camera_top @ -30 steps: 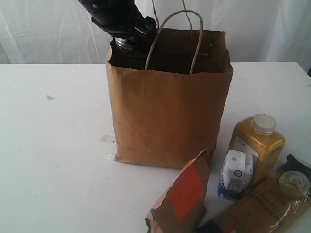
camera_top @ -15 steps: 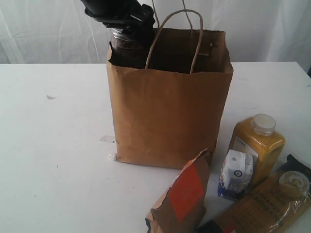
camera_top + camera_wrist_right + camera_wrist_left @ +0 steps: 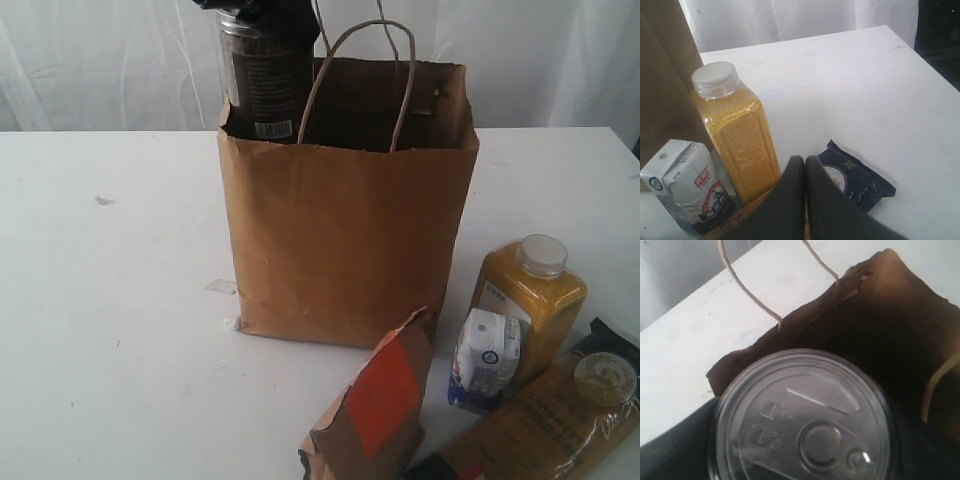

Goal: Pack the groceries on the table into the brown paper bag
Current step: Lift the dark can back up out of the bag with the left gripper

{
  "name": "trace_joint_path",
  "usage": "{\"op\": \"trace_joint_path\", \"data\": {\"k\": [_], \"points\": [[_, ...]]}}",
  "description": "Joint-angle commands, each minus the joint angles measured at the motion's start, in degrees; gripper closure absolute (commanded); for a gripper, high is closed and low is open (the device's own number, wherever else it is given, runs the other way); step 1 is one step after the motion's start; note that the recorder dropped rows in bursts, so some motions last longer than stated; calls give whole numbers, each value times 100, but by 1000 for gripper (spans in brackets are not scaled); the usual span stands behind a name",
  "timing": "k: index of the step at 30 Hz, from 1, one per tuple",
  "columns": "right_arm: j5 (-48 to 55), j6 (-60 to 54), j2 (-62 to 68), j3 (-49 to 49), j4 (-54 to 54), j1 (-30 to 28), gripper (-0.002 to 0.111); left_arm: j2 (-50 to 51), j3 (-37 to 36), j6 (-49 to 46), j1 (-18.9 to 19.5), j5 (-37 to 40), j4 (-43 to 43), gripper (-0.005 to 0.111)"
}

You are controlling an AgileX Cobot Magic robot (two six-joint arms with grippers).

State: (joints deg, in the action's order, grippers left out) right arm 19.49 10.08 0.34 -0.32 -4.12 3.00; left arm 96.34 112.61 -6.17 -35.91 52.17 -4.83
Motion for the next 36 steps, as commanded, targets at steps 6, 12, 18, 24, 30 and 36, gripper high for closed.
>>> {"op": "trace_joint_path", "data": {"k": [6,12,18,24,30,36], "points": [[-28,14,-34,32,-19,-26,108,-467,83,184,-14,6,-176,42],[-28,14,-34,32,-19,-26,108,-784,83,210,-14,31,-190,50],[-28,14,-34,32,-19,-26,108,-1045,83,278,-14,117,-190,58],[-28,134,-34,32,-19,-26,108,-1077,83,278,-14,160,-190,75],[-28,134,-34,32,-19,-26,108,-1077,73,278,-14,-208,-190,94],[-28,134,-34,32,-19,-26,108,-956,73,278,-14,-338,-172,107]]}}
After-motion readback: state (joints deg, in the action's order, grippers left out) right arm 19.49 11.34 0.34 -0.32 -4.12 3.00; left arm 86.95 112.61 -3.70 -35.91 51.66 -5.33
